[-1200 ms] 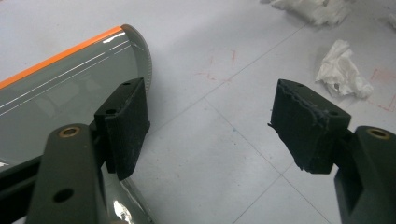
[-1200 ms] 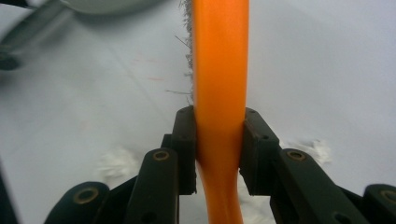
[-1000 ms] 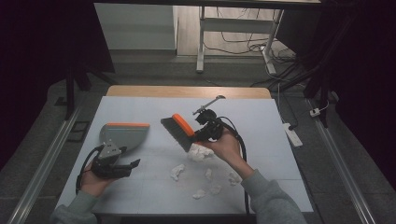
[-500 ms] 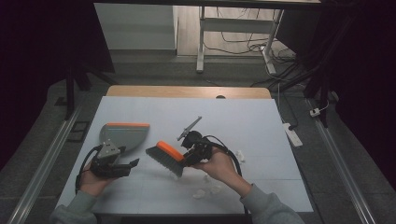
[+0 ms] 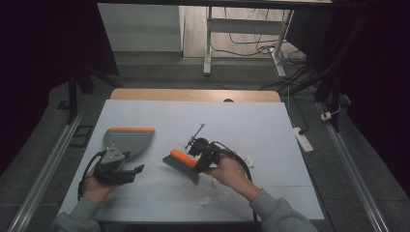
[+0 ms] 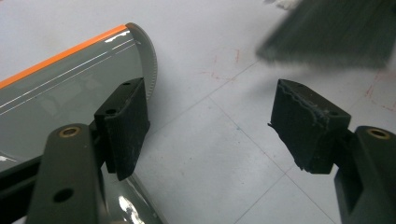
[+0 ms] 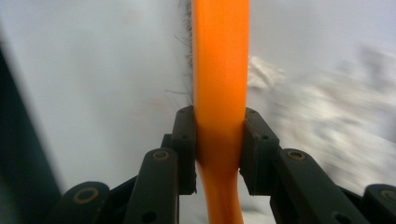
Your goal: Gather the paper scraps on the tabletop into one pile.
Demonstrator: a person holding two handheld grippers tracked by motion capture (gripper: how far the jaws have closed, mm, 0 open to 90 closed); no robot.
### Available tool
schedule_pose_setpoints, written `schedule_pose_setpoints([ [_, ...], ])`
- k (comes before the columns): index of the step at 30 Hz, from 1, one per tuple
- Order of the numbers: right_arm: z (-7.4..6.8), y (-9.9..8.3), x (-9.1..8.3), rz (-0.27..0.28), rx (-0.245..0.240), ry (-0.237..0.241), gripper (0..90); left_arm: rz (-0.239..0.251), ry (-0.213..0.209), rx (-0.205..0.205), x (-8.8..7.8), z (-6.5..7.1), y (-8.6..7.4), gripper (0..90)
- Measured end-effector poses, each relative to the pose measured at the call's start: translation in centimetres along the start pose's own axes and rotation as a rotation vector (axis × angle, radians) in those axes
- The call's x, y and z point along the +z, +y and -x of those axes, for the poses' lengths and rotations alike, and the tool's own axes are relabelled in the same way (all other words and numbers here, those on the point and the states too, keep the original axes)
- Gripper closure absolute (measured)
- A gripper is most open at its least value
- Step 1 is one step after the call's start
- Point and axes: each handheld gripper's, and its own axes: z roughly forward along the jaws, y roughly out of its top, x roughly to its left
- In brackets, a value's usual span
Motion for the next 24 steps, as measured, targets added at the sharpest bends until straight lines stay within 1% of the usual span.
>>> schedule_pose_setpoints([
  [1,0.7,-0.3,-0.3,0.014,0.039,-0.015,70.0,-0.001,0.0,0.001,0.0,0.0,0.0,28.2],
  [3,1.6,-0.9,-0.9,0.028,0.063,-0.042,70.1,-0.003,0.001,0.002,0.1,0.0,0.0,28.2],
  [4,1.9,-1.2,-1.3,0.042,0.062,-0.041,70.1,-0.003,0.001,0.002,0.1,0.0,0.0,28.2],
  [6,2.1,-1.7,-2.3,0.083,0.07,-0.021,70.1,-0.004,0.001,0.001,0.1,0.0,0.0,28.2],
  [7,2.0,-2.0,-2.8,0.104,0.069,-0.016,70.1,-0.005,0.002,0.002,0.1,0.0,0.0,28.2],
  [8,1.9,-2.2,-3.4,0.116,0.061,-0.018,70.1,-0.005,0.002,0.001,0.1,0.0,0.0,28.2],
  [11,1.5,-3.0,-5.0,0.156,0.045,-0.002,70.1,-0.005,0.002,0.002,0.1,0.1,0.0,28.2],
  [14,1.0,-4.0,-6.2,0.176,0.019,0.024,70.1,-0.003,0.002,0.001,0.0,0.1,0.0,28.2],
  [17,0.0,-5.1,-6.4,0.158,-0.02,0.066,70.0,-0.006,0.001,0.002,0.1,0.1,0.1,28.0],
  [18,-0.4,-5.4,-6.2,0.145,-0.037,0.081,70.0,-0.006,0.001,0.002,0.1,0.1,0.1,27.9],
  [20,-1.2,-6.2,-5.8,0.106,-0.057,0.11,70.1,-0.006,0.0,0.005,0.1,0.2,0.1,27.8],
  [24,-2.7,-7.5,-4.7,0.034,-0.113,0.125,70.1,-0.011,0.001,0.003,0.3,0.2,0.1,27.7],
])
